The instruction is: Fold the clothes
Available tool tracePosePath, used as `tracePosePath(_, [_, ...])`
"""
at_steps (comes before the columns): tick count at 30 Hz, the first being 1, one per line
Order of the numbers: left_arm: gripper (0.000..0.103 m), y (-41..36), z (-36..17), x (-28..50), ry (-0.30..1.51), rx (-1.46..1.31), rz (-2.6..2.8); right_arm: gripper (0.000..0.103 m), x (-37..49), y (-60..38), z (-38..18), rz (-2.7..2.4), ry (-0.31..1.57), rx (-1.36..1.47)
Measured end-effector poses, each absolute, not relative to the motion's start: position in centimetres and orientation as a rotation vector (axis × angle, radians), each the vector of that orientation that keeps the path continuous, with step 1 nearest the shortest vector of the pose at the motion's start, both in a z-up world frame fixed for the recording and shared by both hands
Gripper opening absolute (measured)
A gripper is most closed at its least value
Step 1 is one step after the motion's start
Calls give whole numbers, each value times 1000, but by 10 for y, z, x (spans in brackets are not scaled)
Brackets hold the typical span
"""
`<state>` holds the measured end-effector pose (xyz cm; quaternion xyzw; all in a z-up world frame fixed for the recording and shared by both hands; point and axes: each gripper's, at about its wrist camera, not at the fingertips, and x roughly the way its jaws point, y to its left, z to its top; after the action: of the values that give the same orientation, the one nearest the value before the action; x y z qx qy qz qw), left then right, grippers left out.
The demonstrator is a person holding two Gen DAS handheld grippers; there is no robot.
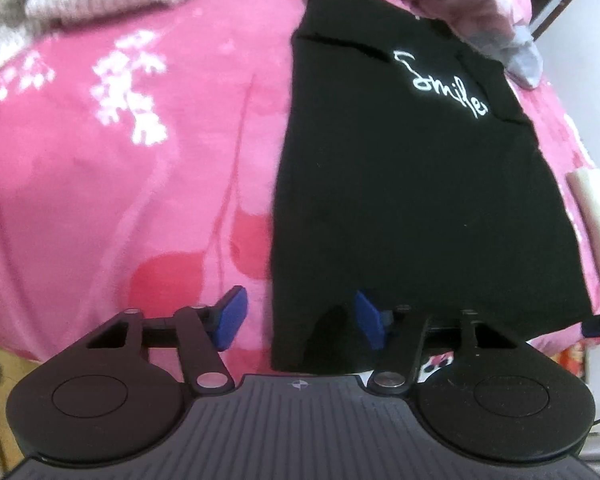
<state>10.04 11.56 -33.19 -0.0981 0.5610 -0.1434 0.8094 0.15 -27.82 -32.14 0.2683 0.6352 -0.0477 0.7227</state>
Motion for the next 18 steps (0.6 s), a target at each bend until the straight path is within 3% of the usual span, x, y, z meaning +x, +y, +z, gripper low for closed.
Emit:
tracePosePath(11, [51,135,-352,113,1333,-391,-428,21,1,-289,-321,-118,1371,596])
tracePosePath(18, [50,131,-356,121,1372,-386,-478,21,7,-356,-312,-260,1188,721])
